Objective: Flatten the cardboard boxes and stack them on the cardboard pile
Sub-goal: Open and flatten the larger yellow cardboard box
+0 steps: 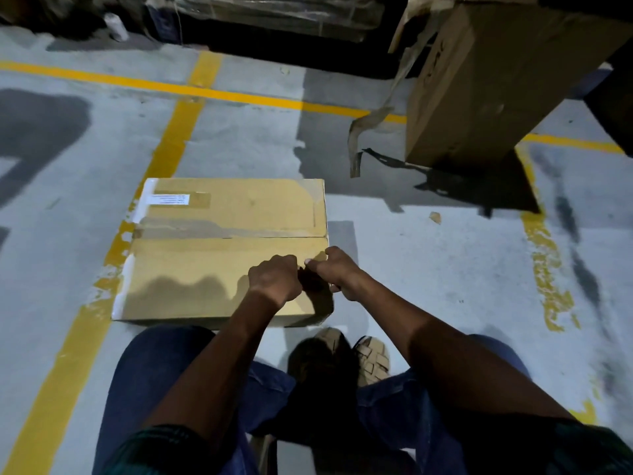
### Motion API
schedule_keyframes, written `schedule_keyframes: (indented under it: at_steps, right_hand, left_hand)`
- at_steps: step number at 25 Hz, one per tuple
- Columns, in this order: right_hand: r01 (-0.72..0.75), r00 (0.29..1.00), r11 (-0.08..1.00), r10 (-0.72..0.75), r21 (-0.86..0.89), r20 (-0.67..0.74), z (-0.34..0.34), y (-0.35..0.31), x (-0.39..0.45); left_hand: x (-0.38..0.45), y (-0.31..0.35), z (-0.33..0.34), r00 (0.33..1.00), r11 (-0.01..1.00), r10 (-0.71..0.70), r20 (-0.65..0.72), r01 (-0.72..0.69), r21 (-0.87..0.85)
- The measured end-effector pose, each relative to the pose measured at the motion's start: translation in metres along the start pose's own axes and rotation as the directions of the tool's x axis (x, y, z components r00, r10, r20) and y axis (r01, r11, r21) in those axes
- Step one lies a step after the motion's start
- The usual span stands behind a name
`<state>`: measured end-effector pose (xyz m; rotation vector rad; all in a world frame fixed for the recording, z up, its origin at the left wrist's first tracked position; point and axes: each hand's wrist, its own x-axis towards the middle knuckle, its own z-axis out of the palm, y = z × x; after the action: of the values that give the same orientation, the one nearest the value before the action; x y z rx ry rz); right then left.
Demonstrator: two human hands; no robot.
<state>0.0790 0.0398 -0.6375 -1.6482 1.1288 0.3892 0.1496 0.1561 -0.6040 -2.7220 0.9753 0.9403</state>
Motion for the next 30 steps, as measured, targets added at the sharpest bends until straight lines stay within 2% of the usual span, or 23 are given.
schedule_keyframes:
  at_steps: [4, 8, 11, 13, 15, 17, 18, 19, 20, 23, 26, 28, 30]
  right_hand:
    - [-0.088, 0.996, 0.99, 0.089, 0.11, -0.005, -0.006, -0.002, 0.014]
    - [-0.145, 0.989, 0.952, 0.132, 0.269, 0.065, -0.016, -0.003, 0.018]
    - [-0.108, 0.994, 0.972, 0.102, 0.209, 0.037, -0.015, 0.001, 0.017]
    - [-0.064, 0.998, 0.994, 0.065, 0.093, -0.01, -0.014, 0.004, 0.017]
    - [-0.001, 0.997, 1.0, 0.002, 0.013, -0.076, -0.017, 0.001, 0.013]
    - [0.056, 0.988, 0.998, -0.053, 0.016, -0.144, -0.026, -0.005, 0.008]
    - [0.076, 0.98, 0.997, -0.071, 0.018, -0.184, -0.034, -0.009, 0.006]
    - [0.104, 0.968, 0.995, -0.1, 0.003, -0.232, -0.043, -0.012, 0.004]
    - [0.136, 0.949, 0.991, -0.134, -0.011, -0.286, -0.054, -0.014, 0.002]
    - [0.167, 0.882, 0.986, -0.148, 0.003, -0.447, -0.091, -0.009, 0.003]
    - [0.141, 0.83, 0.985, -0.065, 0.096, -0.554, -0.122, 0.004, 0.009]
    - [0.161, 0.83, 0.955, 0.006, 0.25, -0.557, -0.134, 0.008, 0.009]
    - [0.134, 0.881, 0.923, 0.056, 0.361, -0.469, -0.134, 0.004, -0.003]
  left_hand:
    - [0.004, 0.0, -0.005, 0.998, 0.997, -0.054, -0.01, 0.054, 0.049]
    - [0.006, -0.007, -0.005, 0.997, 0.996, -0.08, 0.014, 0.08, 0.027]
    - [0.002, -0.005, -0.01, 0.996, 0.995, -0.089, -0.014, 0.088, -0.037]
    - [-0.001, -0.004, -0.014, 0.986, 0.981, -0.106, -0.127, 0.083, -0.175]
    - [-0.004, -0.005, -0.019, 0.915, 0.968, -0.087, -0.395, -0.017, -0.252]
    - [-0.003, -0.01, -0.023, 0.765, 0.977, -0.01, -0.644, -0.129, -0.169]
    - [-0.002, -0.014, -0.024, 0.698, 0.981, 0.026, -0.716, -0.157, -0.118]
    - [-0.001, -0.018, -0.026, 0.658, 0.984, 0.046, -0.752, -0.159, -0.078]
    - [-0.001, -0.021, -0.026, 0.65, 0.988, 0.051, -0.758, -0.142, -0.054]
    - [0.001, -0.024, -0.026, 0.708, 0.995, 0.009, -0.707, -0.079, -0.066]
    - [-0.005, -0.013, -0.031, 0.786, 1.0, -0.002, -0.618, -0.009, -0.015]
    - [-0.013, -0.006, -0.038, 0.832, 0.998, -0.05, -0.553, 0.02, -0.06]
    - [-0.02, -0.001, -0.042, 0.86, 0.996, -0.05, -0.508, 0.005, -0.09]
